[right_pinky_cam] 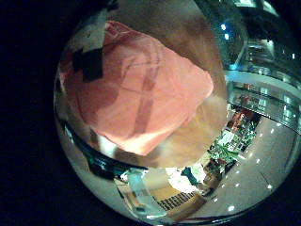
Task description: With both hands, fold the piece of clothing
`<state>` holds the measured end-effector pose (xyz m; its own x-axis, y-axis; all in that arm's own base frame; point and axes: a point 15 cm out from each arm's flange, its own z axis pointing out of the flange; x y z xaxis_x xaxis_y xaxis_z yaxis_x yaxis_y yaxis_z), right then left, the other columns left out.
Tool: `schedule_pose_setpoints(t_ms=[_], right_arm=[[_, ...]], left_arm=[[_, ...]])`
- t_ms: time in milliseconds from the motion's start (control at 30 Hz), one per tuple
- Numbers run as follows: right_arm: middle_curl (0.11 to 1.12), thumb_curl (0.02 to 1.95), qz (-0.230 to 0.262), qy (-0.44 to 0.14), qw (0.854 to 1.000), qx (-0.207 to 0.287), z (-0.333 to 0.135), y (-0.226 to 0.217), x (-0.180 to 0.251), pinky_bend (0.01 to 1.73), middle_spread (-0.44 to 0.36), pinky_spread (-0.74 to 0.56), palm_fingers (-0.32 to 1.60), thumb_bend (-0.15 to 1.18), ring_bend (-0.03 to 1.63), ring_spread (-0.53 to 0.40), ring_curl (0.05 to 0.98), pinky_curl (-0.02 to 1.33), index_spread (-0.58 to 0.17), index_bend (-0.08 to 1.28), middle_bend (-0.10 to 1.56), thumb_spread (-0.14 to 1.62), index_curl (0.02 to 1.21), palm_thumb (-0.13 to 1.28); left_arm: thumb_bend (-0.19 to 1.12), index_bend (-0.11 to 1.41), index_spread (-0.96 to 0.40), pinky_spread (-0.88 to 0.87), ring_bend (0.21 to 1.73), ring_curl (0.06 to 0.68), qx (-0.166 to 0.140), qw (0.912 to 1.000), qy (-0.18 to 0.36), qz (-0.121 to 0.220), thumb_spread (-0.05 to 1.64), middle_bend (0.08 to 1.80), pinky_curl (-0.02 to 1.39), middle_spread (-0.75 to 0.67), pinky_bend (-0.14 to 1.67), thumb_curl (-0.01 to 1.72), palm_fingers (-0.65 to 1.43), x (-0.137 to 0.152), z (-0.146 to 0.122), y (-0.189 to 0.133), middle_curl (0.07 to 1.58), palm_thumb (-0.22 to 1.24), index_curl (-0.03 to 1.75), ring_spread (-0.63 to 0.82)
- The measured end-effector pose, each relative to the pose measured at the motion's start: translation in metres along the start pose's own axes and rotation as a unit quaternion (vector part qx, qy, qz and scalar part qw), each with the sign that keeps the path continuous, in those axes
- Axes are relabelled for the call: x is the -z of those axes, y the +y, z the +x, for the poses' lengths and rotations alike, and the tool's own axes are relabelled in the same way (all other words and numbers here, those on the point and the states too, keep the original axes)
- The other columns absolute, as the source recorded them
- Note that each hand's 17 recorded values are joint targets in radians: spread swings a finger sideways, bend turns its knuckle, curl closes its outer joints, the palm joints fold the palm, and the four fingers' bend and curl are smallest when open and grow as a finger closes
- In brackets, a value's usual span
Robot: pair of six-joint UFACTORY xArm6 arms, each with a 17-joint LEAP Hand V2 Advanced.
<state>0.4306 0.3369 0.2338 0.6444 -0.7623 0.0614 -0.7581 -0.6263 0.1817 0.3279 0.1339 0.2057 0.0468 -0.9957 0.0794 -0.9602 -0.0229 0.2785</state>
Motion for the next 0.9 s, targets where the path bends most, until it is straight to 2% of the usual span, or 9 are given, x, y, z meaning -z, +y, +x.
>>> schedule_pose_setpoints(t_ms=[67, 133, 300, 400, 533, 633, 800, 900], right_arm=[[0.66, 0.59, 0.015, -0.008, 1.000, -0.002, 0.000, 0.003, 0.016, 1.17, -0.149, -0.29, 0.00, -0.04, 1.11, -0.199, 0.612, 0.80, -0.423, 0.15, 0.50, 1.18, 0.63, 0.71], [0.59, 0.57, 0.037, -0.021, 0.999, 0.000, -0.001, 0.007, 0.040, 1.13, -0.113, -0.14, -0.03, -0.03, 1.00, -0.110, 0.544, 0.76, -0.433, 0.17, 0.41, 1.17, 0.57, 0.66], [0.53, 0.54, 0.092, -0.043, 0.995, -0.011, 0.016, 0.038, 0.111, 1.02, -0.076, 0.12, 0.00, -0.03, 0.91, 0.015, 0.469, 0.70, -0.427, 0.18, 0.38, 1.19, 0.49, 0.61], [0.51, 0.51, 0.090, -0.048, 0.994, -0.045, 0.052, 0.073, 0.135, 0.93, -0.059, 0.24, 0.01, -0.02, 0.87, 0.053, 0.438, 0.64, -0.417, 0.19, 0.39, 1.22, 0.47, 0.60], [0.48, 0.47, 0.045, -0.057, 0.993, -0.098, 0.098, 0.133, 0.145, 0.76, -0.049, 0.33, 0.02, -0.01, 0.81, 0.088, 0.404, 0.57, -0.402, 0.20, 0.40, 1.29, 0.45, 0.60], [0.46, 0.45, 0.042, -0.061, 0.988, -0.139, 0.129, 0.175, 0.160, 0.70, -0.049, 0.36, 0.06, -0.01, 0.80, 0.086, 0.382, 0.51, -0.394, 0.19, 0.39, 1.33, 0.43, 0.60], [0.44, 0.42, 0.028, -0.069, 0.984, -0.161, 0.156, 0.223, 0.147, 0.64, -0.045, 0.40, 0.12, -0.01, 0.76, 0.085, 0.356, 0.47, -0.383, 0.18, 0.37, 1.37, 0.41, 0.62], [0.43, 0.41, 0.030, -0.071, 0.982, -0.175, 0.163, 0.242, 0.144, 0.62, -0.050, 0.40, 0.14, -0.01, 0.73, 0.085, 0.342, 0.44, -0.381, 0.18, 0.36, 1.38, 0.39, 0.62]], left_arm=[[-0.02, 0.16, 0.07, 0.39, 0.77, 0.239, 0.000, 1.0000, 0.000, 0.000, 1.24, 0.19, 0.34, 0.35, 0.52, 0.31, 0.03, 0.001, 0.000, -0.001, 0.34, 0.34, 0.29, 0.36], [-0.02, 0.16, 0.07, 0.39, 0.77, 0.239, -0.002, 1.0000, -0.001, 0.002, 1.24, 0.19, 0.34, 0.35, 0.52, 0.31, 0.03, 0.003, 0.003, -0.002, 0.34, 0.34, 0.29, 0.36], [-0.02, 0.16, 0.07, 0.39, 0.77, 0.236, -0.009, 0.9999, -0.004, -0.002, 1.24, 0.19, 0.34, 0.35, 0.52, 0.31, 0.03, 0.010, 0.018, 0.000, 0.34, 0.34, 0.29, 0.36], [-0.02, 0.16, 0.07, 0.39, 0.77, 0.235, -0.019, 0.9998, -0.009, 0.000, 1.24, 0.19, 0.34, 0.35, 0.52, 0.31, 0.03, 0.020, 0.035, 0.002, 0.34, 0.34, 0.29, 0.36], [-0.02, 0.16, 0.07, 0.39, 0.77, 0.233, -0.028, 0.9994, -0.018, 0.004, 1.24, 0.19, 0.34, 0.35, 0.52, 0.31, 0.03, 0.033, 0.065, 0.007, 0.34, 0.34, 0.29, 0.36], [-0.02, 0.16, 0.07, 0.39, 0.77, 0.232, -0.033, 0.9991, -0.025, 0.008, 1.24, 0.19, 0.34, 0.35, 0.52, 0.31, 0.03, 0.044, 0.087, 0.018, 0.34, 0.34, 0.29, 0.36], [-0.02, 0.16, 0.07, 0.39, 0.77, 0.229, -0.033, 0.9993, -0.017, 0.010, 1.24, 0.20, 0.34, 0.34, 0.52, 0.31, 0.04, 0.052, 0.128, 0.030, 0.34, 0.34, 0.29, 0.36], [-0.02, 0.16, 0.06, 0.39, 0.77, 0.229, -0.036, 0.9991, -0.020, 0.011, 1.24, 0.19, 0.34, 0.34, 0.52, 0.31, 0.04, 0.054, 0.141, 0.035, 0.34, 0.34, 0.30, 0.36]])
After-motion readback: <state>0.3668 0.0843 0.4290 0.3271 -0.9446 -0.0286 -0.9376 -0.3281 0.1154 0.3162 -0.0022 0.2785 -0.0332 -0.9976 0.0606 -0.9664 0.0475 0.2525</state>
